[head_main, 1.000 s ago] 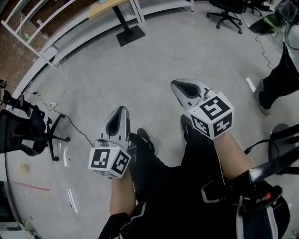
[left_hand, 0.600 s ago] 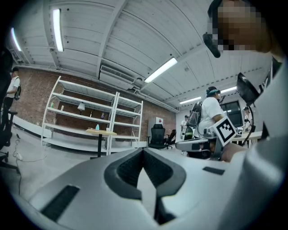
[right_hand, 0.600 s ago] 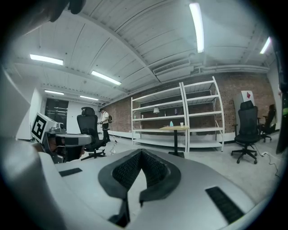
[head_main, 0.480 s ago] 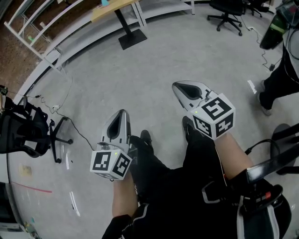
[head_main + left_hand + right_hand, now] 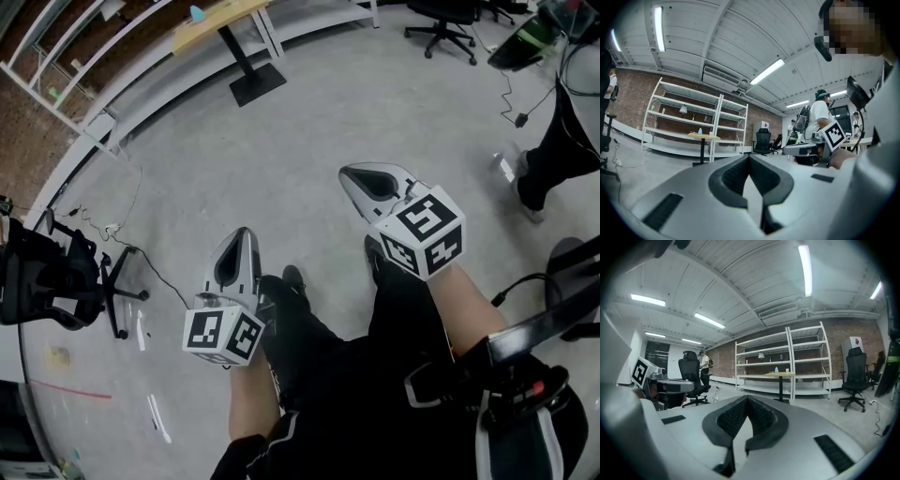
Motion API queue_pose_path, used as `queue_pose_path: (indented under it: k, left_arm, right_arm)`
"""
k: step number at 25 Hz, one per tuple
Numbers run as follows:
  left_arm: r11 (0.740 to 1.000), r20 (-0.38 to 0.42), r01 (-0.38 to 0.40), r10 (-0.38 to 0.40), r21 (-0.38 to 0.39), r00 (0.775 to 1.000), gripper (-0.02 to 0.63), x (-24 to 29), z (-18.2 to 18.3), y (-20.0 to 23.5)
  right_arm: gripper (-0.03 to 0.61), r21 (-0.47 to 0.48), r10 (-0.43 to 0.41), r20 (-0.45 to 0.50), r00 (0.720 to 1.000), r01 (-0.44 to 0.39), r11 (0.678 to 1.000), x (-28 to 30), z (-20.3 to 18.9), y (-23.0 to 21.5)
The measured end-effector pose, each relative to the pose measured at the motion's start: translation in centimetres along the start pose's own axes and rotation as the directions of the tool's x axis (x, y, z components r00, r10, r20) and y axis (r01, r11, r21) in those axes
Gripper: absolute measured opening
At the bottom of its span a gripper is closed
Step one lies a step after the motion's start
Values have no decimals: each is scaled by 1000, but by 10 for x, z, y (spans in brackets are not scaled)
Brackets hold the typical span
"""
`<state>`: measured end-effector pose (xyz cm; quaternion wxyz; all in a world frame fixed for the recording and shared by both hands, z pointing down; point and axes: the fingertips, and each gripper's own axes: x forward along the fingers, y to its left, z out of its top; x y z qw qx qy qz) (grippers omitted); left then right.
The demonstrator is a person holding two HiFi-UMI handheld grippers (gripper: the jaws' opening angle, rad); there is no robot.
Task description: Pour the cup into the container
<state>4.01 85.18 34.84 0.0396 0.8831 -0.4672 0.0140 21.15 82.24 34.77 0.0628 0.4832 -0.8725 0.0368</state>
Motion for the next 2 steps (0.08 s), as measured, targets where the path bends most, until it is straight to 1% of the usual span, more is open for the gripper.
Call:
queue_pose_path:
  k: [2]
  left_arm:
    - [1000,-3,1,-1,0,1000,2,1,-2,-1]
  right_arm:
    - [2,-1,2,0,1000,-2,1000,0,-1,0]
